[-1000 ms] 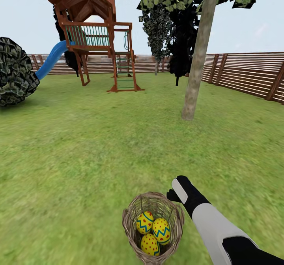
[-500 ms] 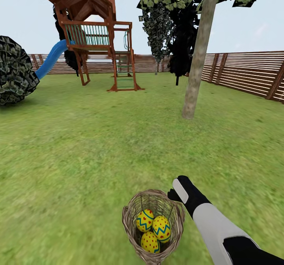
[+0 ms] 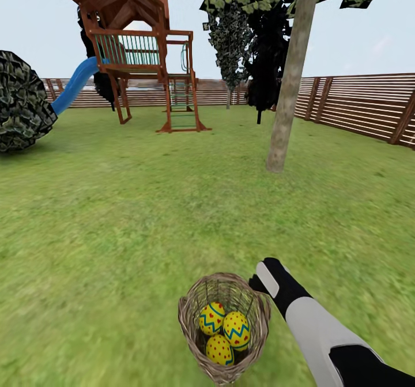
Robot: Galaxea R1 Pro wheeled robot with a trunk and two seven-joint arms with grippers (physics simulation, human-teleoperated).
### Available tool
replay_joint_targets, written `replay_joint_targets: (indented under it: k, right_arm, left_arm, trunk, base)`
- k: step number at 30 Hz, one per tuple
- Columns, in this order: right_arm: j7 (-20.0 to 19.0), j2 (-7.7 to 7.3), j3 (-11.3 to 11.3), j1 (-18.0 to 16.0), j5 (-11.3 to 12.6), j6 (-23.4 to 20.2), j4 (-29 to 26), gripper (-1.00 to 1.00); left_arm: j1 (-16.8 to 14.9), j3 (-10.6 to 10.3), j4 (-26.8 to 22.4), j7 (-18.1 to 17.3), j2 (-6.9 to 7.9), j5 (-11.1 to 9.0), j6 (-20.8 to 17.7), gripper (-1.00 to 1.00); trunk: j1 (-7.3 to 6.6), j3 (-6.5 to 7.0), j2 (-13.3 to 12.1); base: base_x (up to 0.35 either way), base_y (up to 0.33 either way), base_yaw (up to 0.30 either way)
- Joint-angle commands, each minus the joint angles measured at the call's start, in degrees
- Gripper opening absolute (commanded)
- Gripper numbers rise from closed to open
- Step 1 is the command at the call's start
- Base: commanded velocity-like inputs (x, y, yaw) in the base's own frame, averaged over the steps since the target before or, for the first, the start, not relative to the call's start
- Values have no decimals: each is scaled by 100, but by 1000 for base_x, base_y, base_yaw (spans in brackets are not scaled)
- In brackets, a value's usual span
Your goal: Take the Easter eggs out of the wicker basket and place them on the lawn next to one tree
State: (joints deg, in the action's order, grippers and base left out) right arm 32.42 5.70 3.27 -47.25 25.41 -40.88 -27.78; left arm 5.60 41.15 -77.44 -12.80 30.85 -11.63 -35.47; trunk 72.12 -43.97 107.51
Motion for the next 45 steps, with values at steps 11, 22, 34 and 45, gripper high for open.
replay_joint_targets:
  k: [11,22,34,45]
  right_arm:
    - [53,-50,25,-3,69,0,7,100]
    - [51,-43,30,-3,69,1,18,100]
    - [47,-17,52,-3,62,1,46,100]
    - [45,-8,67,-3,20,-7,132,100]
  left_arm:
    - [2,7,-8,-12,0,-23,-23,100]
    - [2,7,-8,-12,0,-23,-26,100]
    - [2,7,-2,-15,-18,-19,137,100]
    - [2,7,-1,-7,-32,-9,173,100]
  trunk:
    - [242,-203,445]
    - [396,-328,726]
    - [396,-328,726]
    - [396,-328,726]
  base:
    - [0,0,0]
    - [0,0,0]
    - [40,0,0]
    - [81,20,0]
